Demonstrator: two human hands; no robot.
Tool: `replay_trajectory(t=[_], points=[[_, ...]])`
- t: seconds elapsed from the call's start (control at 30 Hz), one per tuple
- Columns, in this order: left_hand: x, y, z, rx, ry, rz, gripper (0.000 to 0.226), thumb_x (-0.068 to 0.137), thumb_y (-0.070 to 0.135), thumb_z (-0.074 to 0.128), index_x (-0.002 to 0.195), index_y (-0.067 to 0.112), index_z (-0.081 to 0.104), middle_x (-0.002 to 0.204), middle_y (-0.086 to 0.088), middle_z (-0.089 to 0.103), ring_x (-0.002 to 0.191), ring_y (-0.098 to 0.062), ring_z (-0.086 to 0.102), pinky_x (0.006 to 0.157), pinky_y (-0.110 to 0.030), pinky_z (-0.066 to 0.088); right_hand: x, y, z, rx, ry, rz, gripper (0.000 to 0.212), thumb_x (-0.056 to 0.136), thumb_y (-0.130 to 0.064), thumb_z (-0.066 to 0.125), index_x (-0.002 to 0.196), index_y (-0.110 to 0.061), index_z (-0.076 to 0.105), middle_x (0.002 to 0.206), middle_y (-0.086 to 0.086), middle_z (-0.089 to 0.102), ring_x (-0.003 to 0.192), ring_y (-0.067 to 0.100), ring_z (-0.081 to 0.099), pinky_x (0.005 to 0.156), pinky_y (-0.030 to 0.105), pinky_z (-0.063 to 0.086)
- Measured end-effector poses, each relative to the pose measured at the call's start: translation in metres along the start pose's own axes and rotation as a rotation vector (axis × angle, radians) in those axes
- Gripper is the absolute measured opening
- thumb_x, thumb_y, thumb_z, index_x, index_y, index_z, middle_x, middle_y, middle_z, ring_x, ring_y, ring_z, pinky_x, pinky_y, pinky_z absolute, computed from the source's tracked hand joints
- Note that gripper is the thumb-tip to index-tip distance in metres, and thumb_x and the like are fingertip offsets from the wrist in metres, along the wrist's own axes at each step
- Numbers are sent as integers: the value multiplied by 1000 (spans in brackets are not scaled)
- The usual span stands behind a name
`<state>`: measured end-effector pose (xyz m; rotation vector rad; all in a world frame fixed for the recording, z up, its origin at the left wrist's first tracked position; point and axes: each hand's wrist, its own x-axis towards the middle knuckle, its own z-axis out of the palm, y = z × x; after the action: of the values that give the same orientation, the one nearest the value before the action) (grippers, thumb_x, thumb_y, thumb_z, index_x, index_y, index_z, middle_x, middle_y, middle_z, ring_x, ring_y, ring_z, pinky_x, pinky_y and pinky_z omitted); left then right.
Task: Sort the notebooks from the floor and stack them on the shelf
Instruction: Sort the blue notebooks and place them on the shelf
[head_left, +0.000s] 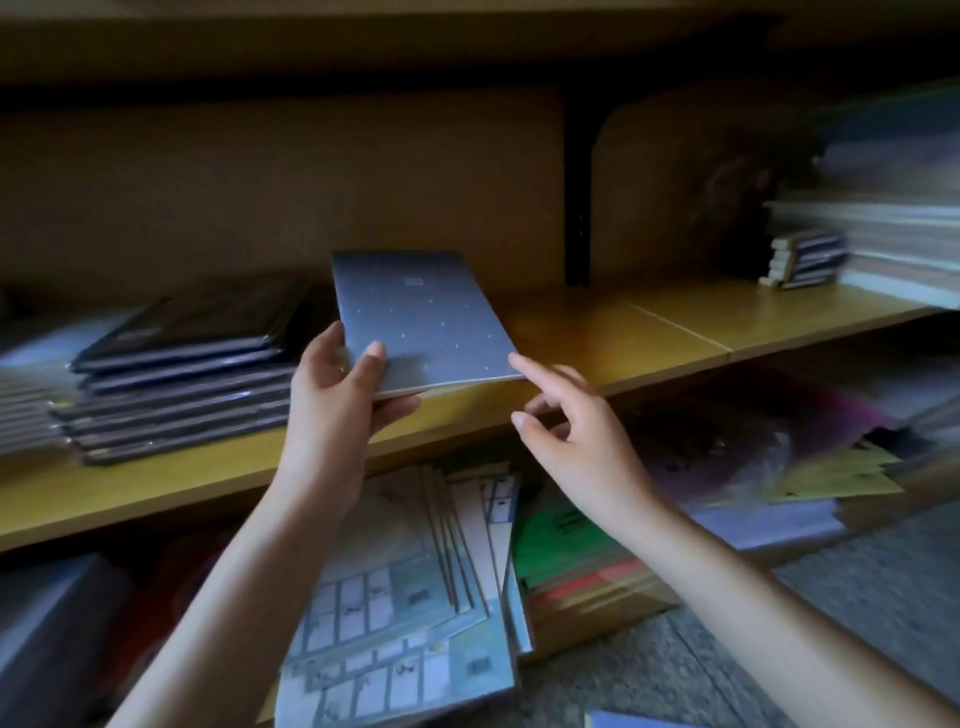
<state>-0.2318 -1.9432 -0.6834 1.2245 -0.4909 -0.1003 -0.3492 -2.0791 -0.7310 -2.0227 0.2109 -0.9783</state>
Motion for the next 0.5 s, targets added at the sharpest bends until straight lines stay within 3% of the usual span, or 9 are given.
replay_trajectory(t=[0.1,0.17,0.2,0.3,0.37,0.43,0.5], points=[[8,1,-4,-184,-4,-113,43,97,30,46,136,12,40,108,5,56,71,-10,68,56,-20,56,18,1,14,103,4,104,48,90,-10,57,136,-25,48,73,-7,48,60,9,45,59,9,36],[7,-3,-8,-158,-34,-131,56,94,29,52,142,11,31,128,2,46,94,-18,66,65,-25,59,29,2,19,211,35,173,43,92,-11,56,133,-24,51,55,-16,45,50,5,37,50,8,31],[7,-7,-10,-59,-30,-99,61,91,24,57,144,13,29,138,0,39,105,-22,62,68,-26,59,33,1,21,208,53,166,41,92,-12,56,132,-22,52,55,-18,46,47,2,37,49,7,31],[7,-16,-20,345,36,164,42,88,2,60,123,19,43,140,-2,32,117,-24,55,64,-20,57,46,-4,25,104,75,105,41,92,-13,57,132,-18,54,87,-9,55,55,-4,48,55,3,37],[6,-19,-25,618,101,387,36,88,-1,58,108,24,41,150,-6,16,122,-23,51,73,-25,55,54,-3,31,62,74,98,42,92,-13,56,133,-20,52,110,-4,56,65,-5,53,57,1,40],[3,-20,-28,787,131,543,33,87,2,59,102,23,39,152,-8,7,110,-21,58,75,-30,53,61,-2,38,66,77,105,43,93,-14,55,135,-22,49,112,-2,54,62,-1,47,51,4,39],[0,-21,-25,946,102,609,25,85,7,61,99,17,44,143,-10,23,91,-20,62,67,-33,53,66,0,44,68,87,125,48,94,-14,53,139,-23,42,111,2,55,60,1,46,47,7,37]])
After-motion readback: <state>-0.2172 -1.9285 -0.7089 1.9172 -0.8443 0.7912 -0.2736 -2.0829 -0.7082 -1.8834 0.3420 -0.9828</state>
